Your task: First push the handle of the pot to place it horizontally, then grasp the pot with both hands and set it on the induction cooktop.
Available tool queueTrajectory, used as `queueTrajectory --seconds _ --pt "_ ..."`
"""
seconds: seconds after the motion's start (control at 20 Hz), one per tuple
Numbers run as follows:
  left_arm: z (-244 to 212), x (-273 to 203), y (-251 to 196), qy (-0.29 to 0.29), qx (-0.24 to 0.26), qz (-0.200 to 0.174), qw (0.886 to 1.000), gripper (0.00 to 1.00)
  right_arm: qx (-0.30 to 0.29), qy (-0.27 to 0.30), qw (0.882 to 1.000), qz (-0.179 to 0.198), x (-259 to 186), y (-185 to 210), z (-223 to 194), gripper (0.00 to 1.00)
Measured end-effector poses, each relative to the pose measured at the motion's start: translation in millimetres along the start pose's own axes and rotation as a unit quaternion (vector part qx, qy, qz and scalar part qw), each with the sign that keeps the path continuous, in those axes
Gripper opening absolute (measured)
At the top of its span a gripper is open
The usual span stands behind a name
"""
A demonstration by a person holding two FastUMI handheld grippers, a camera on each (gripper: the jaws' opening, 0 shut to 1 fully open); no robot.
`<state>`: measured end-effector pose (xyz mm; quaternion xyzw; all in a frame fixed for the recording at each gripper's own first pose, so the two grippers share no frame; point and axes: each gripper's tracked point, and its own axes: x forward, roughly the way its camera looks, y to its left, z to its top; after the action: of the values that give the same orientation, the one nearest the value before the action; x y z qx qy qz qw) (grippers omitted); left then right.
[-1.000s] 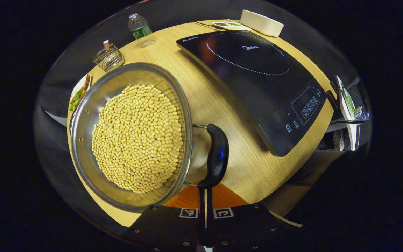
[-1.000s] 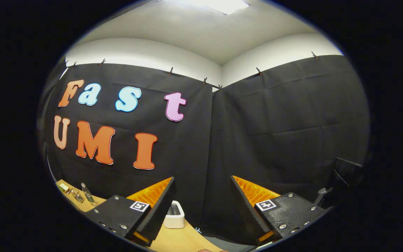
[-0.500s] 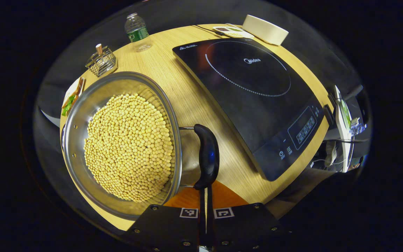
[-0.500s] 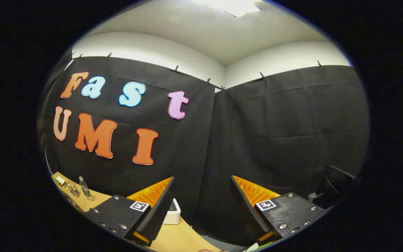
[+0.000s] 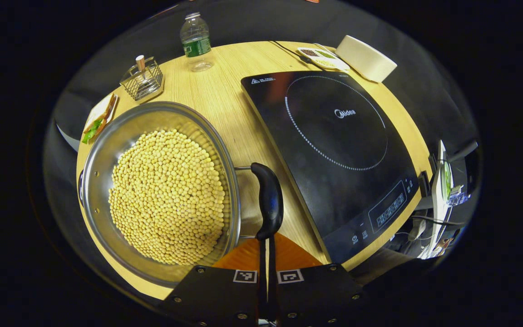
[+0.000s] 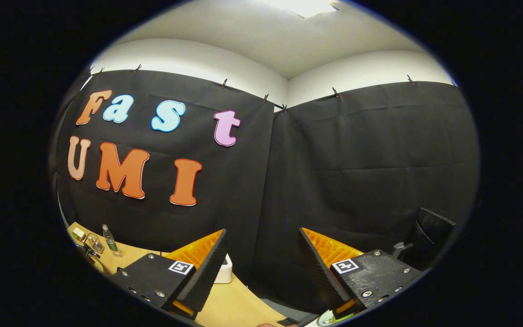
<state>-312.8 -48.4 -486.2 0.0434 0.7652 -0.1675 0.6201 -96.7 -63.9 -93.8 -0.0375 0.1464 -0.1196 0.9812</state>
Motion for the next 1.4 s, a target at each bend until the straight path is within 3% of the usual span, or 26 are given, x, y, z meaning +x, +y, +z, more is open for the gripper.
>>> queueTrajectory --seconds 0.55,1.15,1.4 --pt "34.2 13.1 0.5 -0.018 -0.040 0.014 0.999 0.01 -0.016 0.012 0.998 -0.053 -36.2 -46.9 5.9 0.95" --pt "64.2 30.3 -1.0 -0.029 -0.045 0.027 0.998 0.02 -0.031 0.017 0.997 -0.069 -58.1 -64.1 15.1 0.95" --pt "62.7 22.4 2.2 -0.041 -0.044 0.017 0.998 0.02 -0.026 0.025 0.998 -0.059 -45.7 -50.1 10.9 0.95"
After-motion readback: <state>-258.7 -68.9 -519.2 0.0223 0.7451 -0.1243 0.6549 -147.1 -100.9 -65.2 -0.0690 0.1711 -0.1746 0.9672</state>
